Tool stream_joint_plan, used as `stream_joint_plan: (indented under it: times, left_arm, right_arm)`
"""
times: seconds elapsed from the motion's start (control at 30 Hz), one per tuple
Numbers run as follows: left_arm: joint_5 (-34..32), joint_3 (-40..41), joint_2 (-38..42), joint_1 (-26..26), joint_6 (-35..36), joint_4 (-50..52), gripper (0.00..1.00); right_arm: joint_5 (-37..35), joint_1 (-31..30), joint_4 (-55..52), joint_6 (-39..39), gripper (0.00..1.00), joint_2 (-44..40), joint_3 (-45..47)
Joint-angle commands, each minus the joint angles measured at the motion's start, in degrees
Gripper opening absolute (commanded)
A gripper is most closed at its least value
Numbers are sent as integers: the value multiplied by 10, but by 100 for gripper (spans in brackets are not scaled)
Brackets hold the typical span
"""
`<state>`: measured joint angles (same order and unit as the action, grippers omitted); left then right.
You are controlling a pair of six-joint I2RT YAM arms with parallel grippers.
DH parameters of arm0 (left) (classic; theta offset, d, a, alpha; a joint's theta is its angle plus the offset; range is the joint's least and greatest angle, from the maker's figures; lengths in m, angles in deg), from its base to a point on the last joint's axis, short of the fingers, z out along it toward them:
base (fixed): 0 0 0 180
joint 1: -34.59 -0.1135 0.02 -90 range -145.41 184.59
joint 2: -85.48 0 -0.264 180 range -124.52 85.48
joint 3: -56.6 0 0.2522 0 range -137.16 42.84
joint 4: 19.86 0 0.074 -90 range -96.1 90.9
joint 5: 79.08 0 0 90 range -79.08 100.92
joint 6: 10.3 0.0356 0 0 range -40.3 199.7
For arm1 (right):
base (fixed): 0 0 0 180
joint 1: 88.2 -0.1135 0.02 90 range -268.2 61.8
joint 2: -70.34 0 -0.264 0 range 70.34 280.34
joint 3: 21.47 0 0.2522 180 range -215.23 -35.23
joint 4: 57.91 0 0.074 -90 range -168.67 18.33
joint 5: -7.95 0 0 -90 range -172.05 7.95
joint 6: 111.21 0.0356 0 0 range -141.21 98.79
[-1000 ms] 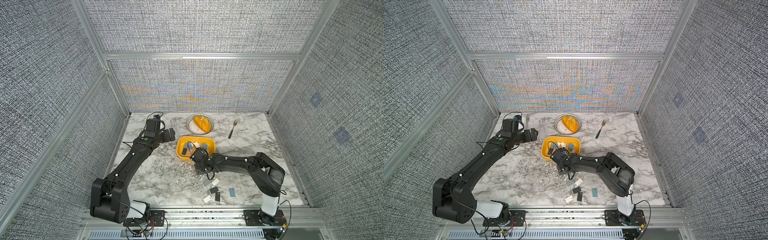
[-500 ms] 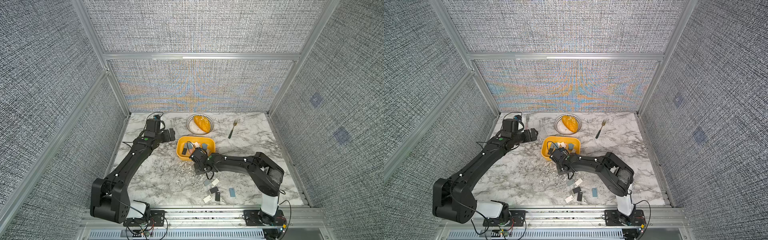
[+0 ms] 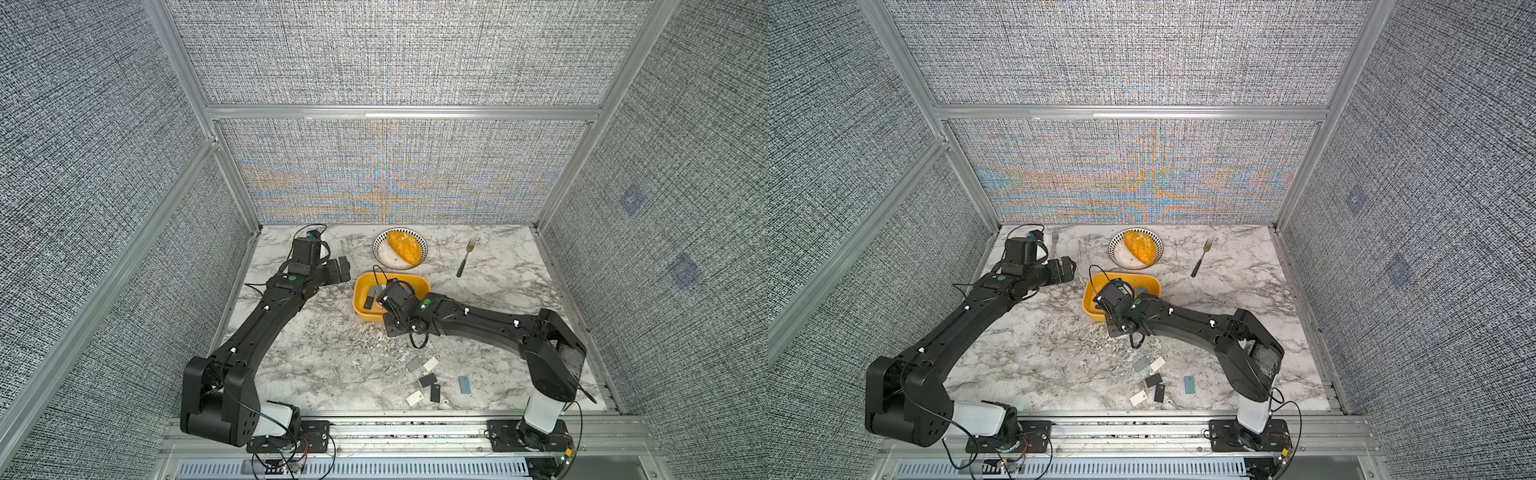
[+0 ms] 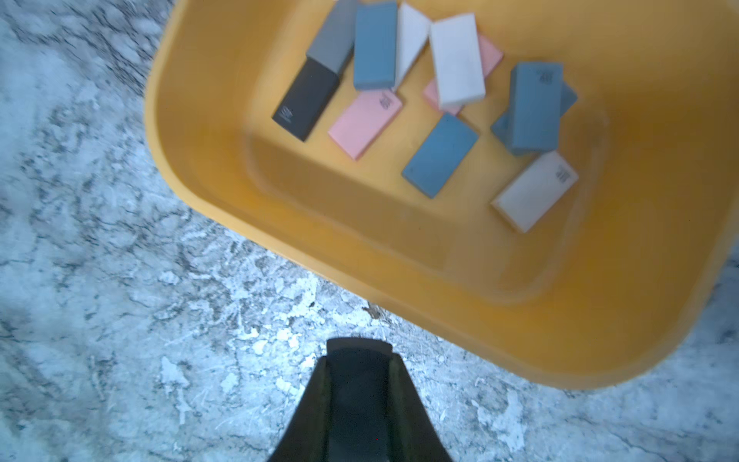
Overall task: Put the eraser in the storage box
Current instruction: Pick up the eraser from the center of the board, then place the eraser in the storage box.
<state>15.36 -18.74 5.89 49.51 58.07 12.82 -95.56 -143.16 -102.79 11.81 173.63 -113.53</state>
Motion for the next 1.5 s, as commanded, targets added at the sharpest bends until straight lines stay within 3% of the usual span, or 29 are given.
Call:
stream_joint_plan:
  times: [0.0, 0.3, 0.7, 1.47]
  left_arm:
    - [-5, -2, 1, -1, 0, -20, 100]
    - [-15, -2, 3, -1, -3, -20, 100]
    - [-24, -12, -3, -2, -3, -9, 100]
    - [-22, -12, -12, -6, 2, -12, 100]
  right_arm:
    - [-18, 17, -10, -29, 20, 7, -25]
    - [15, 76, 29, -104, 21, 94, -134]
    - [51, 101, 13, -146, 21, 233, -273]
    - [63, 109, -8, -150, 24, 313, -345]
